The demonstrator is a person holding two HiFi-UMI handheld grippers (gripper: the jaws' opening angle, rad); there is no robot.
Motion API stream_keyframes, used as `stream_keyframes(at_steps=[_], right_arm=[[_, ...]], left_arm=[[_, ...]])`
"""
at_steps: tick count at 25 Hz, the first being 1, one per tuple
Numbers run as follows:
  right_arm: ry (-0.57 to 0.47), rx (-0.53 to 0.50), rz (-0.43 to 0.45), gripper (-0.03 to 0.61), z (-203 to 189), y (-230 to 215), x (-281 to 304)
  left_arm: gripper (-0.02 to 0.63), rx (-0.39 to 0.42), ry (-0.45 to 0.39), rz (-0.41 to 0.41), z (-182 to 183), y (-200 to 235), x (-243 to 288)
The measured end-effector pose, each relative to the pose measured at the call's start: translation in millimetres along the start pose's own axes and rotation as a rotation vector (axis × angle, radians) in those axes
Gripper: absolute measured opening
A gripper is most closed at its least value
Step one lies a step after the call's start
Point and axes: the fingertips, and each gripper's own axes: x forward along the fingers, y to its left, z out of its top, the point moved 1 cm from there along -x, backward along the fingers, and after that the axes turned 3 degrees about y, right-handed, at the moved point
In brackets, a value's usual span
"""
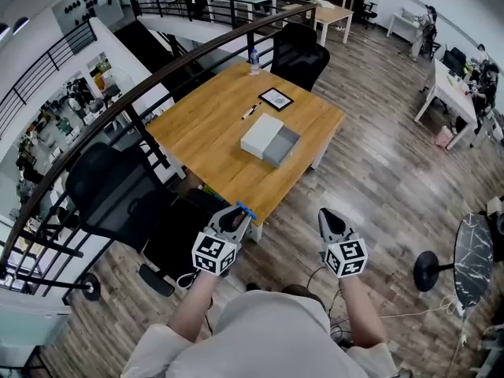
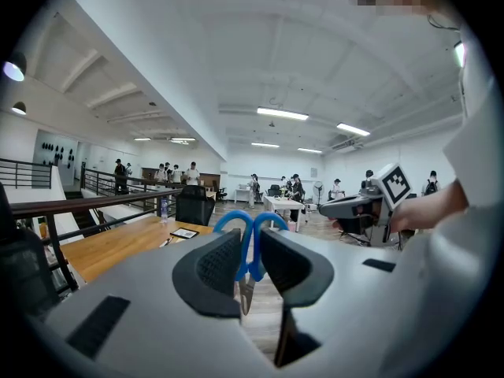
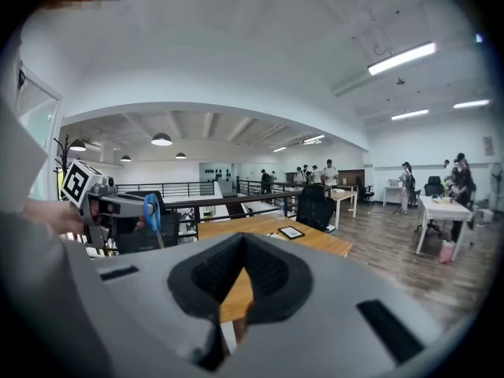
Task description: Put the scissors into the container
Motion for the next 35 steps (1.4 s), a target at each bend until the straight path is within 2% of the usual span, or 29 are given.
stream_keyframes(at_steps=[7,11,18,25,35], right_arm=[[0.005,0.011,-0.032,0.003,-7,17,3],[0.011,0.029,-0.062,0.003,-10,11,5],[0.023,0.032,-0.056,0.003,-14,-3,23],[0.034,0.013,-0.014,0.003,-7,-41,64],[0.066,-0.005,0.077,0.003,2,-124,125]], left_arm=[[0.072,0.005,0.01,-0.025,-6,13,-7],[0.072,0.0,0.013,-0.033,-6,17,-3],[0.072,-0.012,0.026,-0.022,-10,29,18],[0.072,-0.021,0.03,0.013,-3,45,63],[0.072,-0.061,0.047,0.076,8,55,152]])
